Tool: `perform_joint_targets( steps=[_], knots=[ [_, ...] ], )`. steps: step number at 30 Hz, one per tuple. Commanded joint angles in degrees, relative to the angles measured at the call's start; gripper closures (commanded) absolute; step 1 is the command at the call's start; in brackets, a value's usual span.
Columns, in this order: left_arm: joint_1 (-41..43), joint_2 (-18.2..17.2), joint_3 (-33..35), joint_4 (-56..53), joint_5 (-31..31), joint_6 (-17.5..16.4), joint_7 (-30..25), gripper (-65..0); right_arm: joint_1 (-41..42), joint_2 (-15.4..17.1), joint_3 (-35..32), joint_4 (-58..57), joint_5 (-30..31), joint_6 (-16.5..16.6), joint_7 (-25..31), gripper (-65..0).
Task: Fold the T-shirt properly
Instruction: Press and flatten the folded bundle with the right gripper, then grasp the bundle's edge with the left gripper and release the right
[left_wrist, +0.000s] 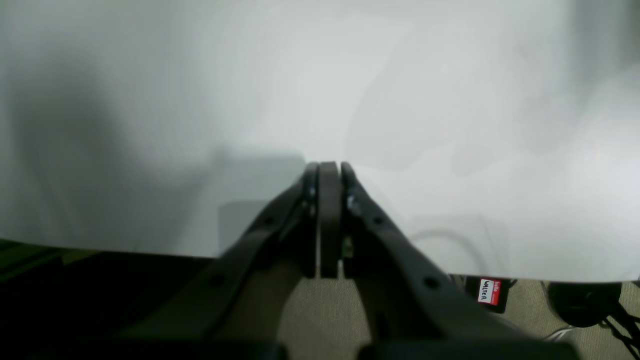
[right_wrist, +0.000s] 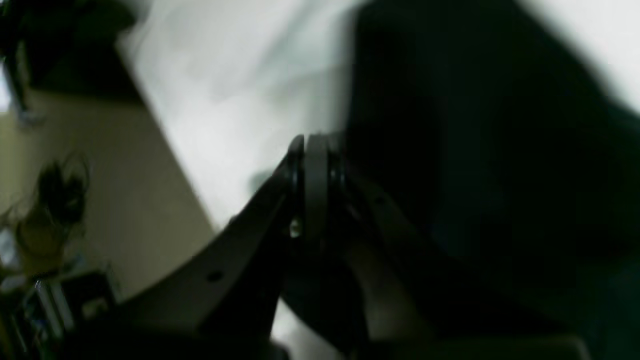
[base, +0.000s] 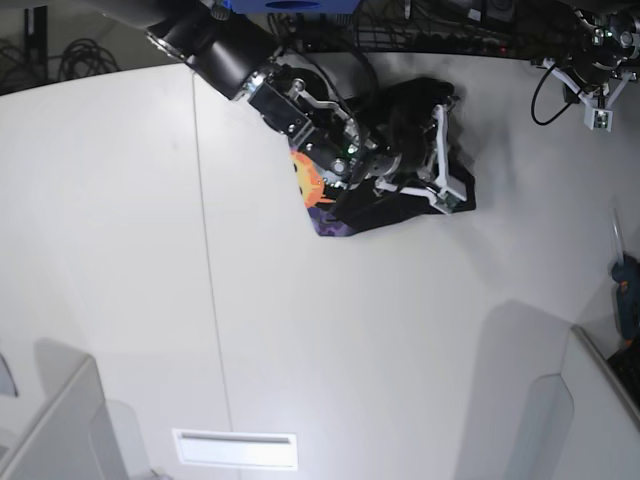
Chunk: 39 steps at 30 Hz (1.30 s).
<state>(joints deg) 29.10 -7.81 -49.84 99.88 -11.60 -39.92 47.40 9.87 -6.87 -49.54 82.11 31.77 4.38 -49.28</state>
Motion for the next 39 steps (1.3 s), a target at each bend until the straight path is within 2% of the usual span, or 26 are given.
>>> perform_joint_targets(
  steps=[1,3,5,9,11,13,17,22,23,26,28,29,30,36,39],
  knots=[
    [0.39,-0.85,-0.48,0.74,-0.32,-0.08,-0.67,0.0,2.31,-0.91,-0.53,0.93,-0.16,-2.49,1.23,0.0],
    [0.39,-0.85,-0.48,0.74,-0.32,-0.08,-0.67,0.0,3.27,-0.64,-1.58,0.93,0.01,-5.57,1.23,0.0],
    [0.39,-0.85,-0.31,0.74,-0.32,-0.08,-0.67,0.0,3.36,-0.2,-1.41,1.72,0.01,-5.66,1.14,0.0],
    [0.3,-0.49,-0.13,1.0,-0.32,-0.08,-0.67,0.0,2.48,3.67,-1.32,7.52,0.01,-5.83,0.88,0.0],
    [0.39,-0.32,-0.13,1.62,-1.28,-0.08,-0.67,0.0,1.43,5.34,0.79,10.33,-0.08,-5.83,0.79,0.0],
    [0.92,-0.32,-0.13,2.76,-4.71,-0.08,-0.67,0.0,-0.51,6.65,4.4,12.71,0.01,-5.83,0.71,0.0],
    [3.21,-0.58,-0.13,4.87,-17.9,-0.08,-0.5,0.0,-4.29,9.82,13.36,17.19,0.01,-5.74,0.71,0.0],
    [4.0,-0.49,-0.13,4.87,-29.77,-0.08,1.0,0.0,-6.48,14.13,18.11,20.62,0.1,-5.66,0.71,0.0],
    [3.56,-0.49,-0.13,4.78,-31.17,-0.08,3.2,-2.8,-7.1,14.83,18.73,21.24,0.1,-5.66,0.71,0.0],
    [1.01,-0.49,-0.13,4.78,-35.57,-0.08,9.61,-32.4,-9.03,16.41,20.66,23.08,0.1,-5.57,0.71,0.0],
    [-0.58,-0.41,-0.13,4.78,-37.94,-0.08,12.25,-46.1,-10.35,17.38,22.15,24.22,0.1,-5.57,0.79,0.0],
    [-1.37,-0.32,-0.05,4.78,-39.26,-0.08,13.31,-50.4,-11.14,17.82,22.86,24.84,0.1,-5.57,0.97,0.0],
    [-2.33,-0.14,0.22,4.78,-40.05,-0.08,14.36,-52.3,-11.93,18.17,23.82,25.37,0.1,-5.57,1.14,0.0],
    [-5.15,2.41,7.08,4.34,-39.7,-0.08,16.21,-52.5,-15.98,18.52,28.75,26.07,0.1,-5.31,1.23,0.0],
    [-5.41,3.73,10.94,3.29,-39.7,-0.08,16.12,-52.5,-16.68,18.52,29.98,26.07,0.1,-2.76,1.23,0.0]
  ],
)
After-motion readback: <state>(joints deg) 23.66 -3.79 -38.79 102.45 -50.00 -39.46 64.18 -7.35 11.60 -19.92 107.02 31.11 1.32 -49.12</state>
